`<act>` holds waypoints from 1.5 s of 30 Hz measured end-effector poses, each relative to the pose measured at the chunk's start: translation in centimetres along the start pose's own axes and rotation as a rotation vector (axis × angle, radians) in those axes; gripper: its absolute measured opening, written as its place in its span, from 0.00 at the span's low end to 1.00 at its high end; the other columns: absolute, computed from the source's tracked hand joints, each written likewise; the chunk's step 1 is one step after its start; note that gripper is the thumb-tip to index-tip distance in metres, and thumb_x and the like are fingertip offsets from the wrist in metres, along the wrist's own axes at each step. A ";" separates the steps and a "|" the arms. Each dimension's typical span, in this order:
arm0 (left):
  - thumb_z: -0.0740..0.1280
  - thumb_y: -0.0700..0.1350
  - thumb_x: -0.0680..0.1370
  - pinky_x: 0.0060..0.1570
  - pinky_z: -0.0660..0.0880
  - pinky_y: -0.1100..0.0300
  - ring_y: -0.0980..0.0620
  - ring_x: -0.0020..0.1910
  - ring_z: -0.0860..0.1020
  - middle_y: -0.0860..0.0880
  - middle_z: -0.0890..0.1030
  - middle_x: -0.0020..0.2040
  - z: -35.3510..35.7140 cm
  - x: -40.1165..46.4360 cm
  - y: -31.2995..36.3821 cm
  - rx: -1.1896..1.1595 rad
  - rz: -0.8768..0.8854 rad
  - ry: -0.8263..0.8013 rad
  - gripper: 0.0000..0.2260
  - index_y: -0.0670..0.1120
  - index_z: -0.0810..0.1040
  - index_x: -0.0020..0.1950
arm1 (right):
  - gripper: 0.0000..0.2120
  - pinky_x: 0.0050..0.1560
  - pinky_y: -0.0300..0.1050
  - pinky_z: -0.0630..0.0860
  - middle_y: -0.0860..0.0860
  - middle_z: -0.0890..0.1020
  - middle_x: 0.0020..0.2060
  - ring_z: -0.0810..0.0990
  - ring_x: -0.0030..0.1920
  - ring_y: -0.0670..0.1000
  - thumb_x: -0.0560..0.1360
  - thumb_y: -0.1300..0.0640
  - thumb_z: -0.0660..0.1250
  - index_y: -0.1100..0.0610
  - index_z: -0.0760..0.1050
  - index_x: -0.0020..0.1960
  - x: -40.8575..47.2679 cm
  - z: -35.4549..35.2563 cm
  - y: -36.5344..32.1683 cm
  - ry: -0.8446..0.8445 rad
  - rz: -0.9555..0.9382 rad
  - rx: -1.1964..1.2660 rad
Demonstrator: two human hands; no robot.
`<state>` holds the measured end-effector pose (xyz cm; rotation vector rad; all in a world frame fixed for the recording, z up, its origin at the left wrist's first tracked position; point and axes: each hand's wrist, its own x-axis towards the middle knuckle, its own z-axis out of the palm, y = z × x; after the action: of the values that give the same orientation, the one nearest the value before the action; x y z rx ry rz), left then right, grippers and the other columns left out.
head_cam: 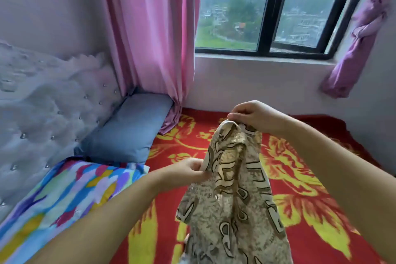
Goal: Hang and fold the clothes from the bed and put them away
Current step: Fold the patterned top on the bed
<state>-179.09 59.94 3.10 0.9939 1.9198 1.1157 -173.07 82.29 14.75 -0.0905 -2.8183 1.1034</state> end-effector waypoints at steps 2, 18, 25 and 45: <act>0.65 0.65 0.70 0.46 0.70 0.63 0.62 0.41 0.74 0.60 0.78 0.41 -0.1 -0.3 1.1 0.076 0.004 -0.001 0.18 0.52 0.80 0.46 | 0.11 0.39 0.42 0.73 0.51 0.82 0.38 0.77 0.36 0.46 0.77 0.50 0.67 0.55 0.82 0.44 -1.6 -1.5 1.1 0.015 0.031 -0.009; 0.60 0.37 0.81 0.31 0.76 0.59 0.49 0.26 0.77 0.40 0.77 0.37 1.7 1.5 10.4 -0.575 -0.092 0.480 0.10 0.37 0.77 0.43 | 0.07 0.30 0.36 0.73 0.52 0.83 0.44 0.78 0.32 0.46 0.79 0.56 0.62 0.53 0.79 0.50 -6.5 -1.6 2.8 0.175 0.196 -0.031; 0.54 0.32 0.78 0.30 0.73 0.60 0.51 0.27 0.75 0.46 0.75 0.27 2.9 2.4 14.2 -0.895 0.012 0.404 0.20 0.39 0.78 0.30 | 0.38 0.58 0.42 0.74 0.53 0.75 0.65 0.76 0.63 0.50 0.75 0.45 0.68 0.58 0.55 0.77 -7.6 0.8 -2.4 -0.001 0.136 -0.012; 0.63 0.46 0.76 0.25 0.65 0.71 0.57 0.29 0.70 0.52 0.75 0.33 0.2 2.0 12.5 0.361 0.279 0.526 0.08 0.45 0.74 0.39 | 0.18 0.37 0.29 0.68 0.45 0.74 0.53 0.75 0.46 0.44 0.78 0.63 0.55 0.45 0.76 0.58 -5.7 -3.4 -7.5 0.288 0.056 -0.179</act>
<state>-176.50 65.92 13.93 1.2863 2.5270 1.3107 -167.07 78.53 21.88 -0.3181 -2.6584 0.7729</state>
